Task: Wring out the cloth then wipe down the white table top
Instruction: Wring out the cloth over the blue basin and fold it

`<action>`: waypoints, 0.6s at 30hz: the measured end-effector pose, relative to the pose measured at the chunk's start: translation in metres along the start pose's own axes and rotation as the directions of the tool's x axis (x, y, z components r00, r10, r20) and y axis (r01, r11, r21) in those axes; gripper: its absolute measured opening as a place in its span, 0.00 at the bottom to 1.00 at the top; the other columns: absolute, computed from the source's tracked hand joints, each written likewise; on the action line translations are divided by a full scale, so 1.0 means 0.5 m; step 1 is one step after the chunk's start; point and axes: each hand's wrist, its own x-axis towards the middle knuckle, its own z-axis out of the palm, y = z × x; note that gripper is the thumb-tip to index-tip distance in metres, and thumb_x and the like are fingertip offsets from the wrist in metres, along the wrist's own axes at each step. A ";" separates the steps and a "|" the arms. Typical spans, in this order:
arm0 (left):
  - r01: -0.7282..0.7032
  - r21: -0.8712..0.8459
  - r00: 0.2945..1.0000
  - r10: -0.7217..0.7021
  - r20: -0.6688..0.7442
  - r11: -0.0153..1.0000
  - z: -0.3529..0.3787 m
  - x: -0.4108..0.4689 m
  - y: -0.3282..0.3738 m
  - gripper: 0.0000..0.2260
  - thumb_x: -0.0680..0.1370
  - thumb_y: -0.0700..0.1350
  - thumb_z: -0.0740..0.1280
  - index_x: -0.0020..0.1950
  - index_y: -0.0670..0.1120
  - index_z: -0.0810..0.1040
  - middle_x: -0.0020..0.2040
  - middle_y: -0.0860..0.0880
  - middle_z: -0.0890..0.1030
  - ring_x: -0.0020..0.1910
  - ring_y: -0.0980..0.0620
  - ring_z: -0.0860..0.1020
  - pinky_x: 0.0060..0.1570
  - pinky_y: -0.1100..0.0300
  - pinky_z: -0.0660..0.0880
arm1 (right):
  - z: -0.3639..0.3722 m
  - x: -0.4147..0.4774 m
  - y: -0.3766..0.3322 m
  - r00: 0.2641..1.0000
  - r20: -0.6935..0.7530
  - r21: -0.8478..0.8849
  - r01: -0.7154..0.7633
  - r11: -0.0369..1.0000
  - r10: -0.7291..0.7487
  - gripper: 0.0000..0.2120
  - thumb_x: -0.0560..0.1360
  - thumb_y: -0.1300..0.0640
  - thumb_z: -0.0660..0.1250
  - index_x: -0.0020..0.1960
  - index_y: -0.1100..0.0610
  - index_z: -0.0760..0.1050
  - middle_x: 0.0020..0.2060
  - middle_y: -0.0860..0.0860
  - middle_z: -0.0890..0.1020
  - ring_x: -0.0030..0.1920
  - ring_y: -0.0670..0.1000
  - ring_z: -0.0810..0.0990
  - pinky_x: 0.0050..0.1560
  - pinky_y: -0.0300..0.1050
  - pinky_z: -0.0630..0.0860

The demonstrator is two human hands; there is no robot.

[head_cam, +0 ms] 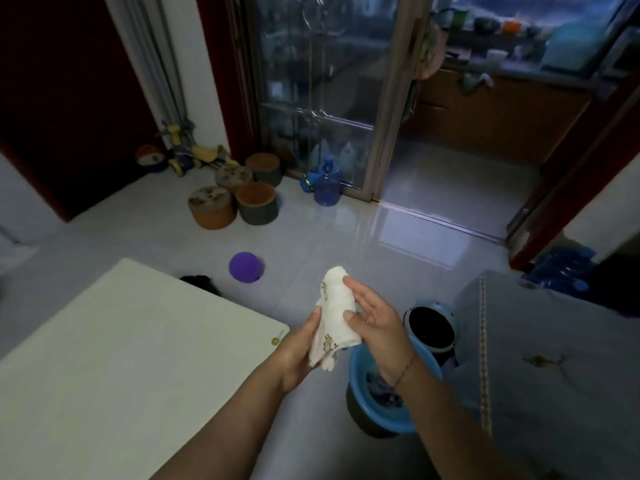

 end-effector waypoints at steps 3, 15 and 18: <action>-0.134 -0.066 0.989 0.130 -0.065 0.989 -0.038 -0.067 0.013 0.17 0.78 0.48 0.65 0.63 0.40 0.76 0.54 0.41 0.83 0.47 0.46 0.83 0.38 0.57 0.79 | 0.017 0.003 -0.009 0.996 0.088 -0.012 -0.001 1.000 0.002 0.24 0.76 0.71 0.62 0.62 0.46 0.72 0.64 0.49 0.75 0.56 0.43 0.79 0.49 0.37 0.77; -0.352 0.137 0.716 0.361 -0.598 0.926 -0.207 -0.410 -0.078 0.12 0.80 0.44 0.63 0.64 0.49 0.72 0.56 0.49 0.82 0.52 0.48 0.81 0.49 0.51 0.79 | 0.234 -0.093 0.022 0.846 0.523 -0.179 -0.012 0.984 0.105 0.26 0.74 0.71 0.65 0.61 0.43 0.72 0.62 0.49 0.76 0.55 0.42 0.80 0.47 0.35 0.78; -0.396 0.125 0.630 0.369 -0.683 0.909 -0.264 -0.520 -0.125 0.12 0.79 0.44 0.64 0.62 0.50 0.72 0.55 0.48 0.82 0.52 0.48 0.82 0.48 0.52 0.79 | 0.334 -0.150 0.028 0.783 0.611 -0.266 0.064 0.962 0.116 0.26 0.73 0.68 0.67 0.65 0.45 0.71 0.58 0.50 0.79 0.57 0.62 0.78 0.52 0.56 0.80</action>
